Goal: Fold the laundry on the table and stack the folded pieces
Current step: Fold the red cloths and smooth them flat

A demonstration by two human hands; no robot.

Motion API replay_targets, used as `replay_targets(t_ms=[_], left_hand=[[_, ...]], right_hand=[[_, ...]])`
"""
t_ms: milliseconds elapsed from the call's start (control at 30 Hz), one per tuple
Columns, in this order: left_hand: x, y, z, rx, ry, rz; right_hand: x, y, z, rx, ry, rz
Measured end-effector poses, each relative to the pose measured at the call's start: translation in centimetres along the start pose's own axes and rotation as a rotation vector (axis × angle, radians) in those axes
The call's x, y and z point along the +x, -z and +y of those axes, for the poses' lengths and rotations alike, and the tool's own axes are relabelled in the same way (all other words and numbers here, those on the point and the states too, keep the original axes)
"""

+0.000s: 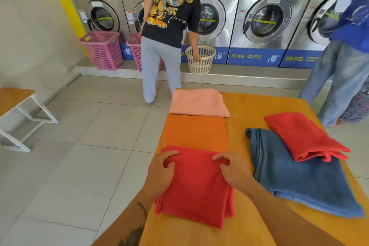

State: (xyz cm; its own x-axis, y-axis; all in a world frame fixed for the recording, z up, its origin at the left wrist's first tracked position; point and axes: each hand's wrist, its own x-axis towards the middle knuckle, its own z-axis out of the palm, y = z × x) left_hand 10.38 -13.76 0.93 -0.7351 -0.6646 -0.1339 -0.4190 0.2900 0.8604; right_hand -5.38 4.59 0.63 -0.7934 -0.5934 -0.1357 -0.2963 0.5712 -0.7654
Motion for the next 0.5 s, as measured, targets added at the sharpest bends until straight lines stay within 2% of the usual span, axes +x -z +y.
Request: replay_targets(t_ms=[233,367,500], left_hand=[[1.6,0.2,-3.1,0.144,0.134,-0.196],[1.6,0.1,-3.9,0.156,0.101,-0.207],[2.1,0.1,-3.7,0.151,0.087,-0.207]], right_hand=[[0.9,-1.9,1.5,-0.298,-0.154,-0.309],[0.4,-2.3,1.7,-0.392,-0.165,-0.344],[0.5,-1.9,1.6,-0.329,-0.167,-0.295]])
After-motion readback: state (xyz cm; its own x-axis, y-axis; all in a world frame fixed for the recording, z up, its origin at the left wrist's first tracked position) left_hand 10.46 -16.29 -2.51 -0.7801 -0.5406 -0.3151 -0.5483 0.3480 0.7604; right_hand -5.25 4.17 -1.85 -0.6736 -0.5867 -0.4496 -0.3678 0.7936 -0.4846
